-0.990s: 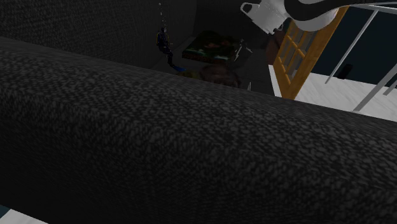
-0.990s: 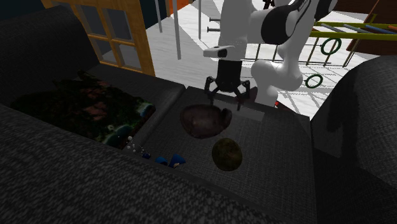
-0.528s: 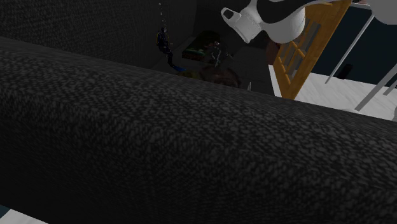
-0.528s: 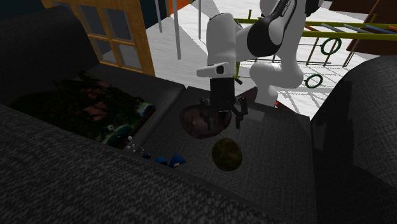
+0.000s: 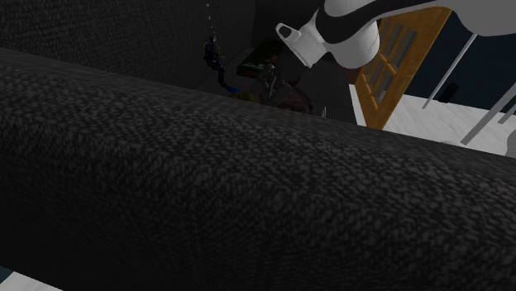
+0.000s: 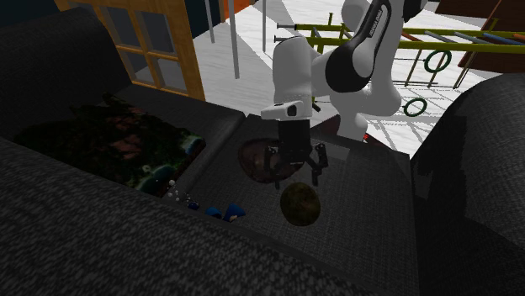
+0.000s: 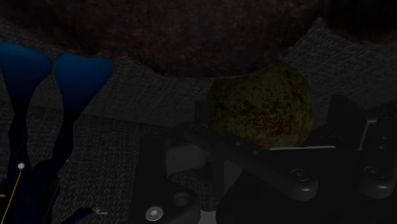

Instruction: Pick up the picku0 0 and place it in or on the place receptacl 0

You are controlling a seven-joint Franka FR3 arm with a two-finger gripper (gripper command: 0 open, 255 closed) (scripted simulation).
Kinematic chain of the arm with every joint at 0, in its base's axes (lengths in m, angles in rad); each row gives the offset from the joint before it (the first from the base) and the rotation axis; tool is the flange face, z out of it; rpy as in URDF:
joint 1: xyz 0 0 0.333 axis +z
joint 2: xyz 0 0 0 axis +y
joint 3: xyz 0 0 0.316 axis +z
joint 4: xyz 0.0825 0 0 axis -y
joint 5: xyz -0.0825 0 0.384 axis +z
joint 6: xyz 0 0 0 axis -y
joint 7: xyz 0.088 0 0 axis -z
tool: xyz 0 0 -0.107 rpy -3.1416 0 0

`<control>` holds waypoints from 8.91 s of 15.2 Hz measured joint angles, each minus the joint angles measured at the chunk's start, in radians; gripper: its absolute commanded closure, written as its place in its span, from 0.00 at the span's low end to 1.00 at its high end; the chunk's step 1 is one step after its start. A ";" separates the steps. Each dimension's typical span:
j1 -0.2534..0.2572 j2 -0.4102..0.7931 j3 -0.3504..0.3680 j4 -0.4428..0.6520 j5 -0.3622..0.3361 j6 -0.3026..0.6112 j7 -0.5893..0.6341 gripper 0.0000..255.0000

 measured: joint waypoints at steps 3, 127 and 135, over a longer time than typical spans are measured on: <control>0.003 0.004 0.000 0.001 0.003 0.004 -0.002 0.00; -0.062 0.061 0.103 0.003 0.269 0.068 -0.047 1.00; -0.094 0.038 0.124 0.048 0.191 0.007 0.046 1.00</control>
